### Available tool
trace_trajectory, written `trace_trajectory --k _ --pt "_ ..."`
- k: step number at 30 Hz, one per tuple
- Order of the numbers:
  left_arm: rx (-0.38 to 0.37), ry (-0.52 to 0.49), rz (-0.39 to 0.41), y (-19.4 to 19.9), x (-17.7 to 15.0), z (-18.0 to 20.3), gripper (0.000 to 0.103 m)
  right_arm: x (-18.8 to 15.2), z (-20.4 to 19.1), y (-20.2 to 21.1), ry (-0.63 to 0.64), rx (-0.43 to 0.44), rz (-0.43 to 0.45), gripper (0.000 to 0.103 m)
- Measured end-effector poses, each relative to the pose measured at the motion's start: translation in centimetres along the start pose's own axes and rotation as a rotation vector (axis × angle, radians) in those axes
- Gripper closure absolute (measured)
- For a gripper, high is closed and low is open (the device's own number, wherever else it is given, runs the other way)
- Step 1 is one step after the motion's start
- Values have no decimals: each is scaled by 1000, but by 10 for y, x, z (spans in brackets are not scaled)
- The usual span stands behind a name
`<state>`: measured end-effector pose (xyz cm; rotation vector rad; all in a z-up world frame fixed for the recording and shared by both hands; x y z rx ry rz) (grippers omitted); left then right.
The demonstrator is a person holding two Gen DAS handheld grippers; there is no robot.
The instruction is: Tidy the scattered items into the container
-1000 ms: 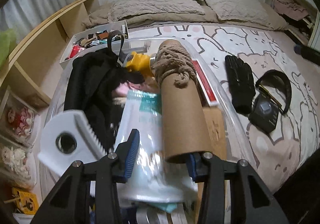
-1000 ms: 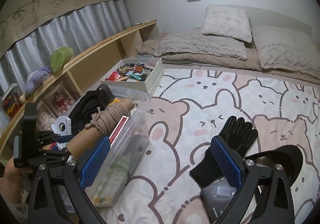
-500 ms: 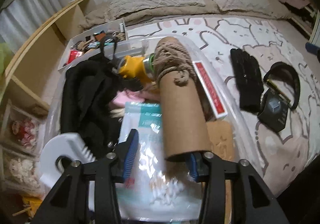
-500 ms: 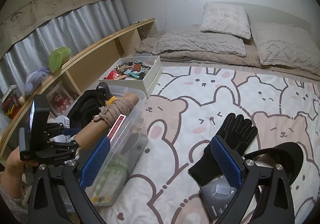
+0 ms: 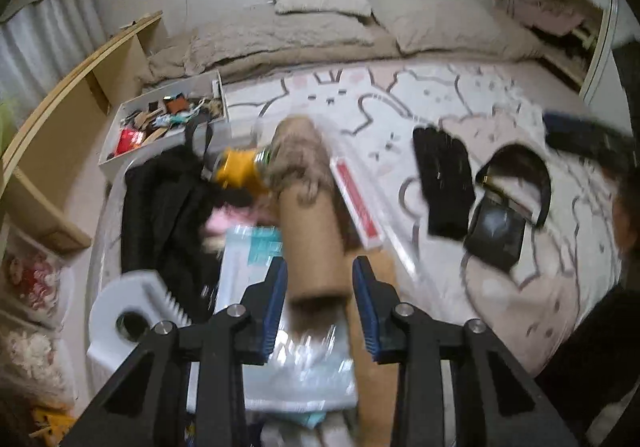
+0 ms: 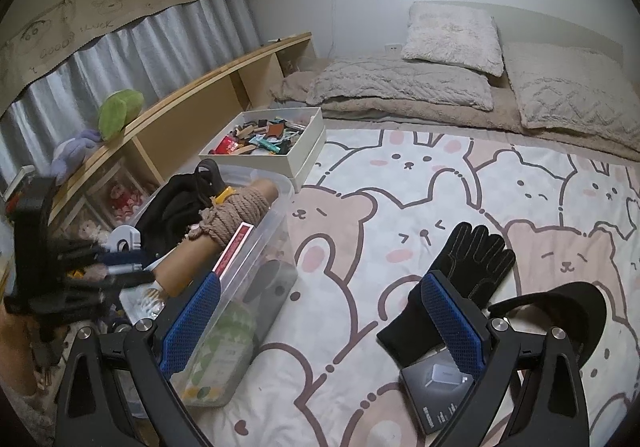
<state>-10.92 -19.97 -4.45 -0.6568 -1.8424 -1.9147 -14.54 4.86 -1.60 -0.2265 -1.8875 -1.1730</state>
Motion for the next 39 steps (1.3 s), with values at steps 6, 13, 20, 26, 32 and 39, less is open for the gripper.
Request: trace_trajectory --k 6,13,20,26,32,39 --pt "55 -21 -37 -43 25 9 76 -2 2 5 5 -4 5 3" --pt "71 -26 -33 -50 22 0 76 -6 6 4 9 -3 -8 3" --pt "124 -56 -23 -59 25 8 72 -7 1 5 3 16 -14 3" --pt "133 -52 -13 -58 24 8 71 -8 -1 7 9 14 -11 3" --pt "139 -35 -17 -55 25 9 71 -8 -7 8 14 19 3 3" --pt "147 72 34 -38 24 -2 27 -3 -16 14 49 34 66 3"
Point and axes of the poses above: each gripper's, at about its wrist camera, not at the fingertips, and y roughly against the way its jaws point, z to its right, x to its top, the point moved 2 cm from there along -y, roughly the way its jaws point, and after that the axes turned 7 degrees about y, right-handed, at the moved point
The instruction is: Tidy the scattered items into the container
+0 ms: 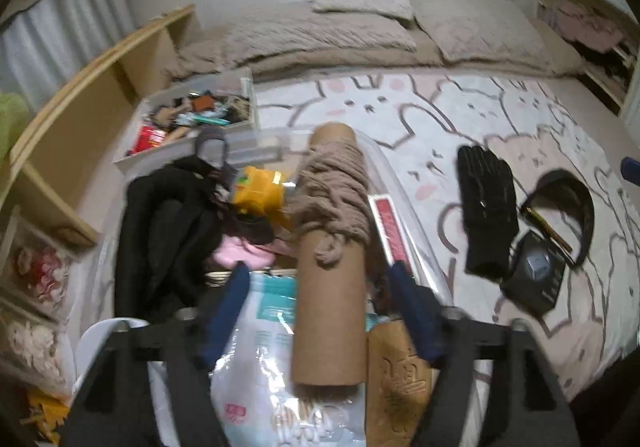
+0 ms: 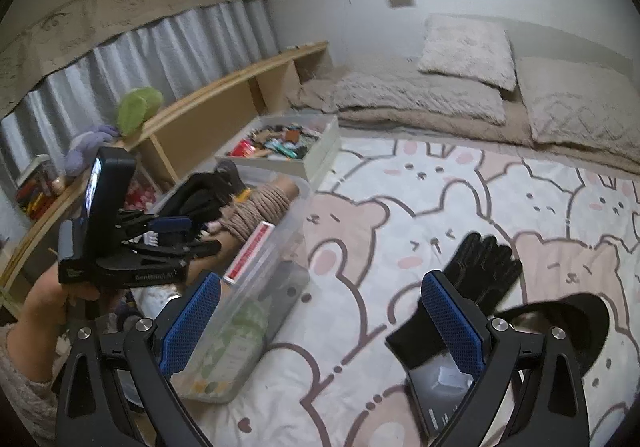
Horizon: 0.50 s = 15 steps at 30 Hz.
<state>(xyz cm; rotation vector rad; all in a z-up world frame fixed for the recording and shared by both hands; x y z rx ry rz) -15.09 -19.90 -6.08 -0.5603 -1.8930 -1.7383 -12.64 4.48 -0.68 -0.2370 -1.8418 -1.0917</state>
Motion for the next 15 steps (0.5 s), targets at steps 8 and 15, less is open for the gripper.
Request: trace_trajectory --k 8,15 --pt "-23 43 94 37 -5 -2 14 5 -16 3 37 10 36 3" --pt "-6 75 192 72 -14 1 5 7 -23 7 55 -18 74 2"
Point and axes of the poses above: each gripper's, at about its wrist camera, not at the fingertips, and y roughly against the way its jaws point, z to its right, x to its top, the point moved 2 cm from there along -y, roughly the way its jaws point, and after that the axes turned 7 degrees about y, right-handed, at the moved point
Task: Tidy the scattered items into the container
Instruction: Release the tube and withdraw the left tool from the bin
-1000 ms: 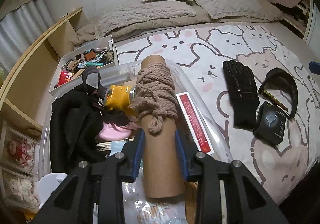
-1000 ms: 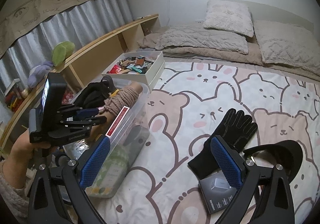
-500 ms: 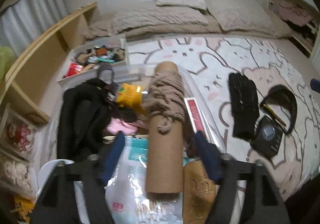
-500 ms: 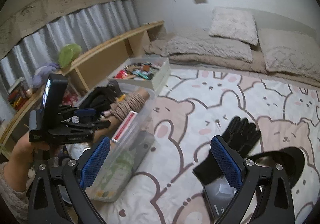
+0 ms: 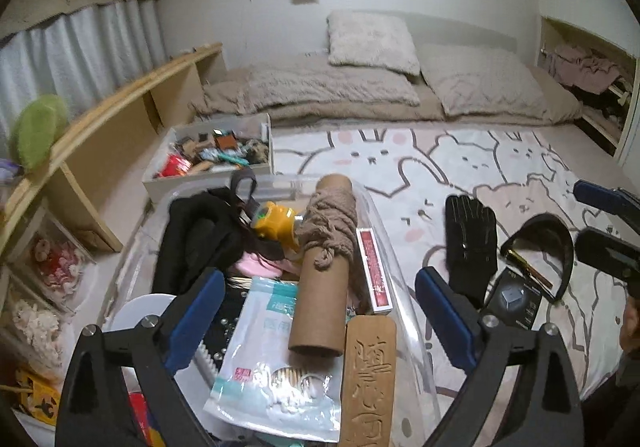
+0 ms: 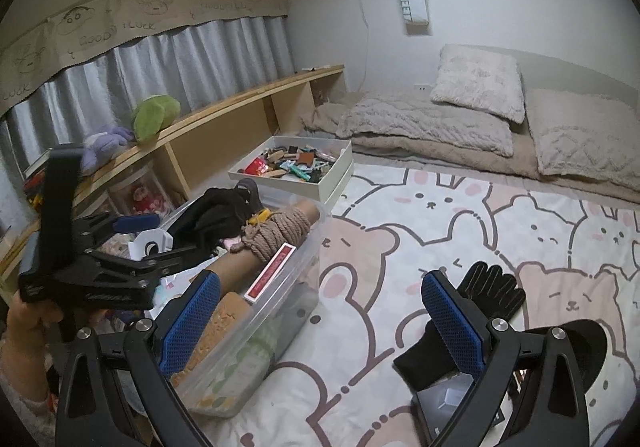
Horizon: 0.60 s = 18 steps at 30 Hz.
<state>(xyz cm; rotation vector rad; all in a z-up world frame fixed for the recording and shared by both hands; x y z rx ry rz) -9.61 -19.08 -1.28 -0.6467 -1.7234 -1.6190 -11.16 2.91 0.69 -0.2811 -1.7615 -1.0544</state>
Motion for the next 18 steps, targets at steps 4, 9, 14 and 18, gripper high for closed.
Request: trace_trajectory --k 4,9,14,18 --pt "0 12 52 18 -3 6 0 0 1 3 -7 -2 5 0" --pt "-19 4 134 41 -9 18 0 1 -2 12 7 -26 36 0" --pt "-66 33 167 58 -11 27 0 2 -8 20 44 -41 62 0" --pt "-98 93 189 71 -15 30 0 2 -6 26 32 -21 72 0"
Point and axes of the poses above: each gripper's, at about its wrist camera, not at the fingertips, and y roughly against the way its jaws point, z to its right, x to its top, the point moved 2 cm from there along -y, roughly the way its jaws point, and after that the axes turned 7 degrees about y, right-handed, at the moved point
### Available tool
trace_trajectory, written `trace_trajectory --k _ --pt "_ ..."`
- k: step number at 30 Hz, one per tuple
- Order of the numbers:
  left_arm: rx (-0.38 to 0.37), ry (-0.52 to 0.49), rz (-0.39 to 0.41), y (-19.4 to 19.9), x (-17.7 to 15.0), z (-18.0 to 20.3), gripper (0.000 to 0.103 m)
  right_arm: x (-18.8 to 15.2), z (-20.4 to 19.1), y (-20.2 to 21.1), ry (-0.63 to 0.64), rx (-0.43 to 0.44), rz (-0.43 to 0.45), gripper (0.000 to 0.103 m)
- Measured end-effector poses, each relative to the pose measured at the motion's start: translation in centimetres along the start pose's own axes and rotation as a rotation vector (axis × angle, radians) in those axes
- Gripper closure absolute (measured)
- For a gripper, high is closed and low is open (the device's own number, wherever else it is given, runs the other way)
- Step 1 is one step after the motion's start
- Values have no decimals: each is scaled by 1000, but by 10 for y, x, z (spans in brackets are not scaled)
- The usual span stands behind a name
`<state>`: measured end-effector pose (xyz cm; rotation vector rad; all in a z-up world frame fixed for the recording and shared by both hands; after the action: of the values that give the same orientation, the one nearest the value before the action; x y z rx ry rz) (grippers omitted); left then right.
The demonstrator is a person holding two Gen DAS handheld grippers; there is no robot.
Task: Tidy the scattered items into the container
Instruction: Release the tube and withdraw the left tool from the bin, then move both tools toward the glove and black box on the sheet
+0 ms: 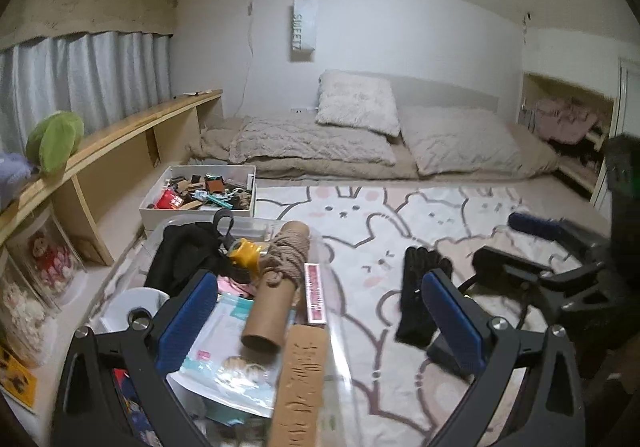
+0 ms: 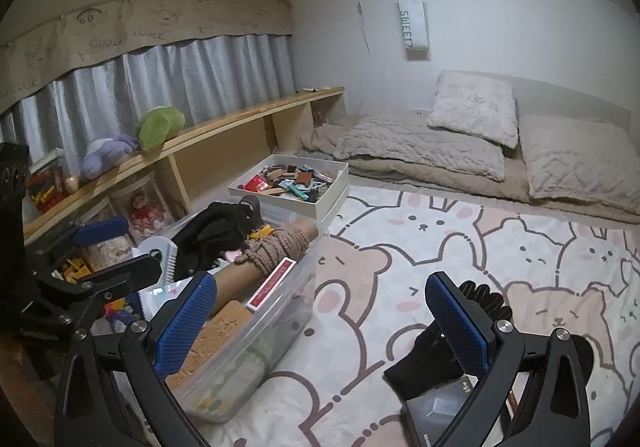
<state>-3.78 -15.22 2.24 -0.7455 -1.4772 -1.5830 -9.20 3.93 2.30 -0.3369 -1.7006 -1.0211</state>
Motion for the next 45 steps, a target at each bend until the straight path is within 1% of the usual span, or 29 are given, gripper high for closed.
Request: trace_trajectory --k 4,8,12,16,19,26,32,39,45 --pt "-3 41 19 8 -2 3 0 -1 4 7 2 -6 16 0" --pt "-14 84 17 9 -6 3 0 -4 10 13 14 -18 22 0" --pt "-13 101 18 7 -9 7 0 -8 17 21 30 -32 26 0" --pt "-38 120 14 2 -11 16 0 -13 30 32 21 -41 24 0" --pt "-63 113 8 -1 -12 27 0 -16 43 43 -2 -50 31 0" --pt "-109 101 -1 -13 -18 53 0 -23 78 73 -54 -120 69 0" --pt "-144 50 -40 -30 -29 82 0 -37 112 92 -127 -185 78 0" --pt "-196 4 -76 -46 -44 113 0 -57 143 99 -185 -241 51 0" --pt "-211 -13 -117 -69 -61 127 0 -74 162 96 -205 -272 2 0"
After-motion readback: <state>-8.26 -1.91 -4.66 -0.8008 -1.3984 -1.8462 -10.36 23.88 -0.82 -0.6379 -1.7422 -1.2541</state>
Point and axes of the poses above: each gripper's, at about its wrist camera, not at the fingertips, and y roughly against the way its jaws point, z to its right, x to its top, the point moved 2 cm from there along -y, roughly the way its jaws point, and after that the axes turned 7 degrees about y, right-handed, at the moved point
